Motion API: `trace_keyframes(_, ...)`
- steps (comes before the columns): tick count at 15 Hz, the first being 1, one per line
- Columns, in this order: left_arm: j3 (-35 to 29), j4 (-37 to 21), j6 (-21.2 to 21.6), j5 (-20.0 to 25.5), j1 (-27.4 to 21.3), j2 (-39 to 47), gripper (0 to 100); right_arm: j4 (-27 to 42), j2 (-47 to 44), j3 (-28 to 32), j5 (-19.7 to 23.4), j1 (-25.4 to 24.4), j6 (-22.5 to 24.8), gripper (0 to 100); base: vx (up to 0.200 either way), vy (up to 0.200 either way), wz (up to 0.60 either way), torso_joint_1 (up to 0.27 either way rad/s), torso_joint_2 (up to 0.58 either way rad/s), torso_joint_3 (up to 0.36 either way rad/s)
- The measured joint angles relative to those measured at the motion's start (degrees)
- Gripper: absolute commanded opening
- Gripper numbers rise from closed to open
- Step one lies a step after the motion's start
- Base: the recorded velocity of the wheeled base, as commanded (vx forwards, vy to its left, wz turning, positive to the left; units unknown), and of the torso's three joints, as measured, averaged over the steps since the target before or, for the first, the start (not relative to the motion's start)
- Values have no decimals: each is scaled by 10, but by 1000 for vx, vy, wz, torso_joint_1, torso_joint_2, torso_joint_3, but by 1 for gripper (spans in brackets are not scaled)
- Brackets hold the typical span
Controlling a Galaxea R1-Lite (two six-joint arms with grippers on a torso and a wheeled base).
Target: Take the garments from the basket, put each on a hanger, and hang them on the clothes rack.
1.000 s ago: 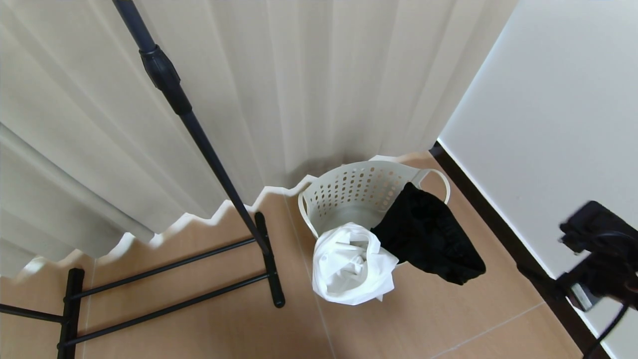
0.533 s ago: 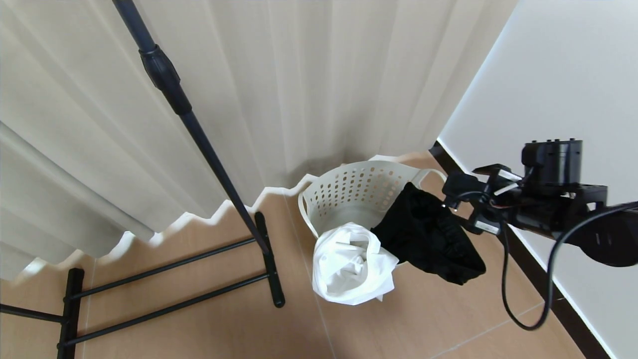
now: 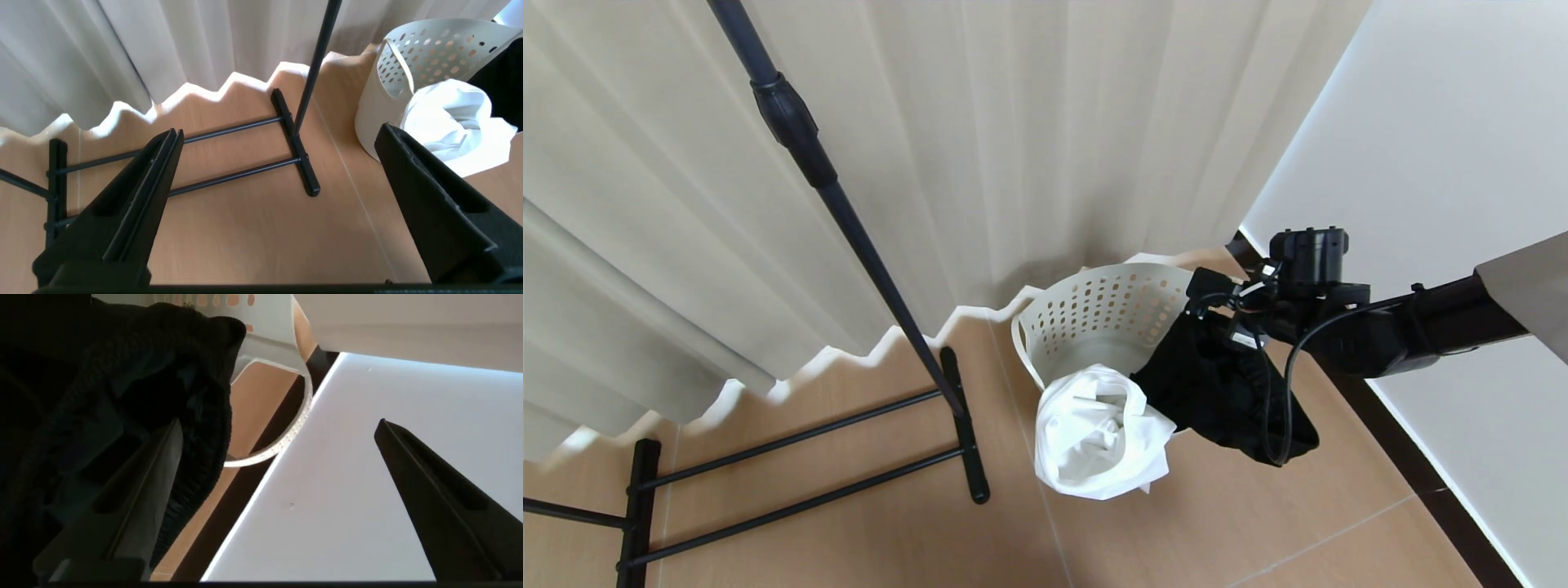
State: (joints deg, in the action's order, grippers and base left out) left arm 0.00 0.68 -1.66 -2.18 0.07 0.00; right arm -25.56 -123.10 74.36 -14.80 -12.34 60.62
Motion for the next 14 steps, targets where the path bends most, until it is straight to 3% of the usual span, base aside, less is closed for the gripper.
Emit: trace_keyframes(14, 0, 0, 0, 0, 0, 0, 100, -1, -138, 151, -8, 18, -1, 100, 0, 0, 0, 0, 0, 0)
